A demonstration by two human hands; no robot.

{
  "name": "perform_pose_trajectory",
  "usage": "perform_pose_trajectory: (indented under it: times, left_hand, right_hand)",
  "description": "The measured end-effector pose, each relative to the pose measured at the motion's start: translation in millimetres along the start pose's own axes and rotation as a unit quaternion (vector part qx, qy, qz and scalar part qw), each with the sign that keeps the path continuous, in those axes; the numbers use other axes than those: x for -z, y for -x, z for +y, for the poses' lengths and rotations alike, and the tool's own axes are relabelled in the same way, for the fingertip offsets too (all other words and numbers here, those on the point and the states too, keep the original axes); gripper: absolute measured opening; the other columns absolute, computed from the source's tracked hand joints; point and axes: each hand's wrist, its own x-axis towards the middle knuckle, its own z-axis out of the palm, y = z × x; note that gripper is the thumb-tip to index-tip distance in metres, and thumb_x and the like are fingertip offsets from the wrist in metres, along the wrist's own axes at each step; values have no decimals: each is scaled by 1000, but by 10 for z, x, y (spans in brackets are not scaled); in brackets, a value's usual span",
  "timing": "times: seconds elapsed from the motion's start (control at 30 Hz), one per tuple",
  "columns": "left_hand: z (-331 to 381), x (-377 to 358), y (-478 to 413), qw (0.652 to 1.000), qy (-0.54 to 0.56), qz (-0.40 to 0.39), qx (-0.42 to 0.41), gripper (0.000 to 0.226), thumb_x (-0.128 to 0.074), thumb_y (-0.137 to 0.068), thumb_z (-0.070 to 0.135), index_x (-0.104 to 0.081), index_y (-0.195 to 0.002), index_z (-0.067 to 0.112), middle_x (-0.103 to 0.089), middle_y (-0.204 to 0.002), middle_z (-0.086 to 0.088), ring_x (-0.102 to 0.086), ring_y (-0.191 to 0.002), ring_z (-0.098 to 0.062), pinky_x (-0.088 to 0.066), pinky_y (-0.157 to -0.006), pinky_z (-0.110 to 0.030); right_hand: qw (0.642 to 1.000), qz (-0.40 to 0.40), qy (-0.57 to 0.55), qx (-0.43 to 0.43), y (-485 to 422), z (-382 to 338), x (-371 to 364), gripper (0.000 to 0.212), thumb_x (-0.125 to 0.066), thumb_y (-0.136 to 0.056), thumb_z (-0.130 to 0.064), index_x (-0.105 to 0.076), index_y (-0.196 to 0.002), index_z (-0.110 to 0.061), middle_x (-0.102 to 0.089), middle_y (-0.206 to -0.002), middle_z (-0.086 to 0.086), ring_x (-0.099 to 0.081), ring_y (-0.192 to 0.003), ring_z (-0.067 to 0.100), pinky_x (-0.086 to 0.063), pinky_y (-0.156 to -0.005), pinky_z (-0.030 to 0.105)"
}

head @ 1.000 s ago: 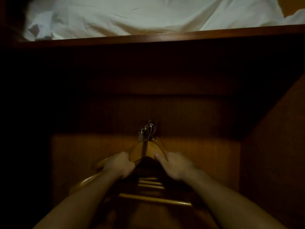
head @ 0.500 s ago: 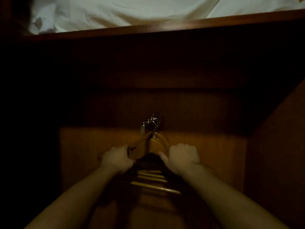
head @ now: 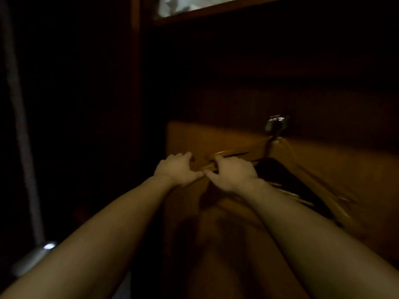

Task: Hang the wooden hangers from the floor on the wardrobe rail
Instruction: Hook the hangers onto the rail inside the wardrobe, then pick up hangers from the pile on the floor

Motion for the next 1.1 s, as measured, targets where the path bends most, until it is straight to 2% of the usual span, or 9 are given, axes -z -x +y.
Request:
perform_pose_trajectory:
  times: [0.07,0.17,0.3,0.5,0.67,0.83,1.1]
  left_hand:
    - [-234,56,263,1000,-8,0,22,69,-50,-79,67,-46,-136,29,-56,-132,-3,-56,-114,-24,-50,-93,-47]
    - [-758,178,749,997,-39,18,68,67,-53,-82,62,-44,-139,27,-55,-134,-3,-56,-115,-24,-49,-93,-44]
    - [-1574,476,1488,988,-79,17,131,67,-55,-82,62,-44,-139,28,-53,-136,-4,-54,-117,-25,-45,-89,-43]
    - [-2654,1047,2680,965,-97,13,243,74,-50,-75,70,-47,-137,30,-55,-133,-4,-55,-116,-27,-45,-88,-44]
    - [-3293,1312,3685,941,-106,6,320,81,-43,-73,78,-45,-139,31,-52,-139,-5,-52,-122,-29,-42,-92,-46]
    - [-3758,1357,4605,909,-115,-6,402,77,-46,-81,75,-42,-142,29,-50,-143,-7,-50,-125,-30,-42,-100,-49]
    - [-4235,1246,5452,866,-100,-41,489,83,-45,-82,76,-37,-148,26,-46,-147,-10,-48,-128,-34,-43,-102,-51]
  right_hand:
    - [999,-19,-15,21,-34,-359,-48,57,-38,-94,-64,-50,-129,-21,-64,-118,8,-61,-106,30,-47,-76,42]
    - [995,-50,-48,66,-5,-1055,-109,58,-40,-94,-63,-47,-133,-21,-61,-125,9,-59,-111,30,-49,-81,43]
    - [986,-70,-115,100,214,-2037,-188,56,-45,-92,-63,-48,-132,-24,-61,-121,5,-61,-104,26,-54,-82,44]
    - [960,-135,-196,144,755,-3522,-406,57,-45,-90,-66,-50,-125,-22,-63,-117,7,-62,-101,28,-47,-74,39]
    - [936,-182,-231,195,1225,-4583,-456,65,-41,-90,-69,-48,-131,-18,-63,-122,11,-62,-107,32,-53,-86,47]
    - [914,-213,-240,249,1618,-5318,-583,67,-38,-93,-68,-47,-134,-16,-61,-128,14,-59,-113,35,-44,-78,39]
    - [868,-295,-247,314,2003,-6057,-1048,67,-37,-93,-68,-47,-132,-15,-60,-128,18,-59,-112,38,-47,-82,42]
